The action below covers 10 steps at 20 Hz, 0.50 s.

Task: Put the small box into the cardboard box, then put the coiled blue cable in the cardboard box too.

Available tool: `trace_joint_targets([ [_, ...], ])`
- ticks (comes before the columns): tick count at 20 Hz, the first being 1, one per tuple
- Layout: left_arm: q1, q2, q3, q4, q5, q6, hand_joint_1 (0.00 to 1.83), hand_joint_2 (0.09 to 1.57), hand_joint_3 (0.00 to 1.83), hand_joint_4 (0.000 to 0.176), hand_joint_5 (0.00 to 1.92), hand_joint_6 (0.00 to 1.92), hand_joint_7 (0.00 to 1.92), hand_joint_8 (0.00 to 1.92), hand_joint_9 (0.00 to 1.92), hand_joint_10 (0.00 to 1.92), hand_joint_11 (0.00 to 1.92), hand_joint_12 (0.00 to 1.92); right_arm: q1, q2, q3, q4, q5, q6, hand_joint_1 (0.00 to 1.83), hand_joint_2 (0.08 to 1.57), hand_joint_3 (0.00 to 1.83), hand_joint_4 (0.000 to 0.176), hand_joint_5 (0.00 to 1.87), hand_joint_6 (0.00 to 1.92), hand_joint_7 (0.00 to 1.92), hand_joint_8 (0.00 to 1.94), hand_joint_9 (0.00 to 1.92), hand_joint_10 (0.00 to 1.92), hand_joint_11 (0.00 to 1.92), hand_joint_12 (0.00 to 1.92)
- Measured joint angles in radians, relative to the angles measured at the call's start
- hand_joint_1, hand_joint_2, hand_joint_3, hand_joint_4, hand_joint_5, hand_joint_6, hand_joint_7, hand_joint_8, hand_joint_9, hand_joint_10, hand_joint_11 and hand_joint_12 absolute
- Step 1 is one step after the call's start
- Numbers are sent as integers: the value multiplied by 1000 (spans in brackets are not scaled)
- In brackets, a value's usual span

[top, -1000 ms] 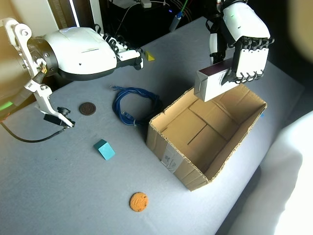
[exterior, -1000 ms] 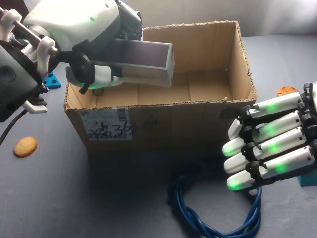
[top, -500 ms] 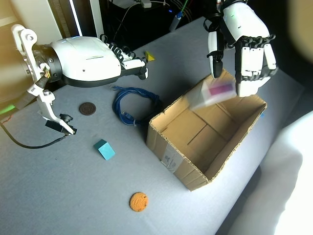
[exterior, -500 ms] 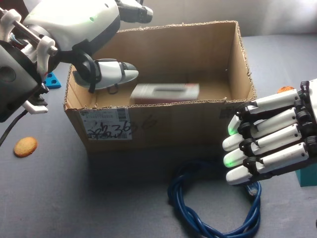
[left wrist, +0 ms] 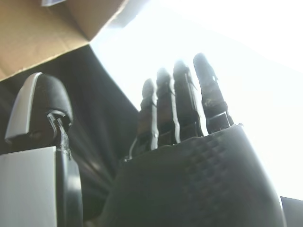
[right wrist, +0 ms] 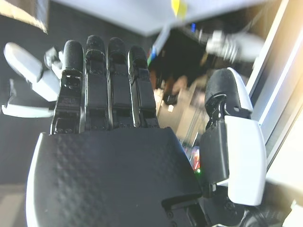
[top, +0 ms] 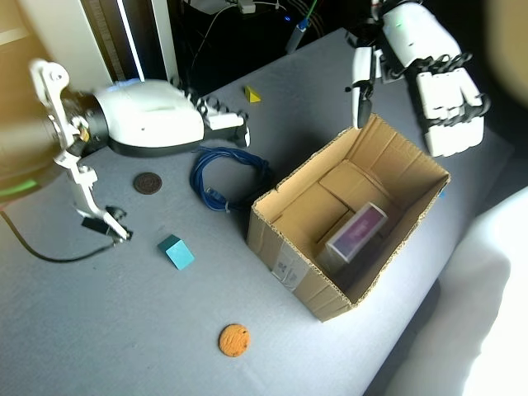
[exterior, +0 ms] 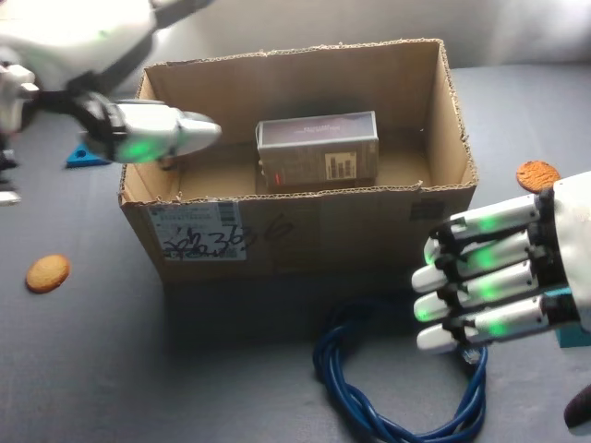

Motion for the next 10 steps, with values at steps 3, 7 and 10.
trace_joint_targets([
  [3, 32, 60, 3, 29, 40, -2, 568, 1091, 1, 0, 152, 4, 213, 3, 178, 2, 0, 378, -4, -22, 0, 9, -29, -15, 913, 994, 0, 0, 247, 0, 208, 0, 179, 0, 0, 703],
  [7, 82, 134, -7, 54, 87, -20, 558, 1114, 4, 0, 165, 5, 230, 6, 202, 8, 0, 444, -21, -36, 0, 30, -60, -11, 1139, 985, 0, 0, 289, 19, 227, 16, 180, 19, 0, 784],
  [10, 139, 208, -32, 79, 119, -27, 588, 1126, 3, 0, 161, 4, 216, 5, 186, 4, 0, 368, -53, -50, 0, 27, -72, -3, 1301, 914, 0, 0, 409, 28, 334, 17, 253, 25, 0, 973],
])
